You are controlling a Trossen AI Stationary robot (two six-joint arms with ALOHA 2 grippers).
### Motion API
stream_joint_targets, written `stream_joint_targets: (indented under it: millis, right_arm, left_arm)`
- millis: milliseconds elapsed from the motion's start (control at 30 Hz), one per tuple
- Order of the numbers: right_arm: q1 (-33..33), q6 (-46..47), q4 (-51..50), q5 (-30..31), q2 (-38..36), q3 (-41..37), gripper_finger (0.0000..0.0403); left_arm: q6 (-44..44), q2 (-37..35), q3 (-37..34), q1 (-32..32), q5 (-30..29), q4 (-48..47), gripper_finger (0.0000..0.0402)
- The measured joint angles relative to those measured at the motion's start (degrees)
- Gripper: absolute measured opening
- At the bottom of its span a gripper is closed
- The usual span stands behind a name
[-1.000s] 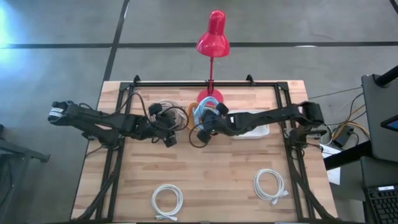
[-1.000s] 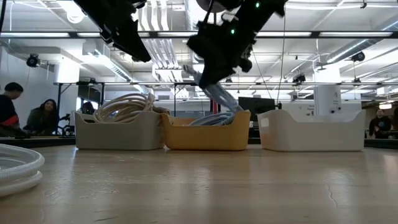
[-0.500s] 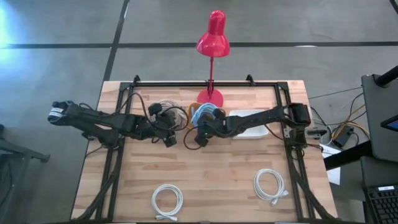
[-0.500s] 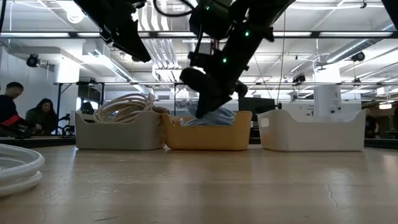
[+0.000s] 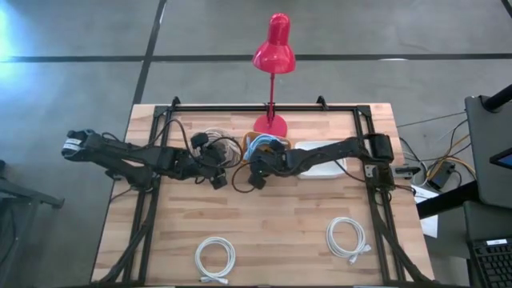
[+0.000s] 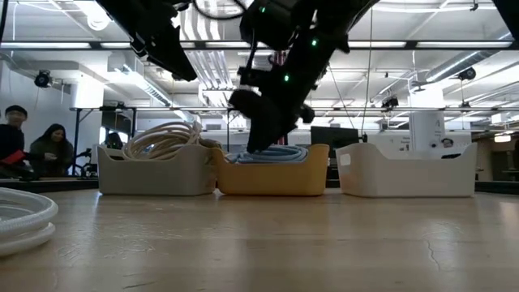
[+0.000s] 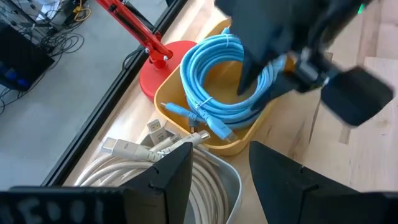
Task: Sort HDMI cables
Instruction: Put the blue hdmi cable into the orange bin, then put the right white hdmi cable into the white bin
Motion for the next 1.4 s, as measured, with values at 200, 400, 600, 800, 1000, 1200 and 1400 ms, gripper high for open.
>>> stream_joint_targets:
  millis: [200,400,600,800,1000,1200,1400]
  right_arm:
    - [0.5,-0.2,-5.4,0.1,-5.0,0.0,0.0141]
    - [2.9,0.3,-12.0,-4.0,-9.6,0.0,0.015]
    - [5.6,0.5,-17.2,-11.1,-11.6,0.0,0.0148]
    - [8.5,7.4,-27.4,-15.0,-11.8,0.0,0.015]
    - [12.7,23.2,-45.5,-16.2,-11.9,-0.2,0.0149]
    - [18.7,37.0,-53.6,-21.3,-12.5,-3.2,0.0149]
    - [24.1,48.1,-53.0,-24.6,-13.6,-6.8,0.015]
  left_arm:
    - [0.0,0.0,0.0,0.0,0.0,0.0,0.0172]
    - [0.0,0.0,0.0,0.0,0.1,0.0,0.0172]
    - [0.0,0.0,0.0,0.0,0.1,0.0,0.0172]
    - [-0.1,0.0,0.0,0.0,0.1,0.0,0.0172]
    - [-0.1,0.0,0.0,0.0,0.1,0.0,0.0172]
    - [-0.1,0.0,0.0,0.0,0.0,0.0,0.0172]
    - [-0.1,0.0,0.0,0.0,0.0,0.4,0.0172]
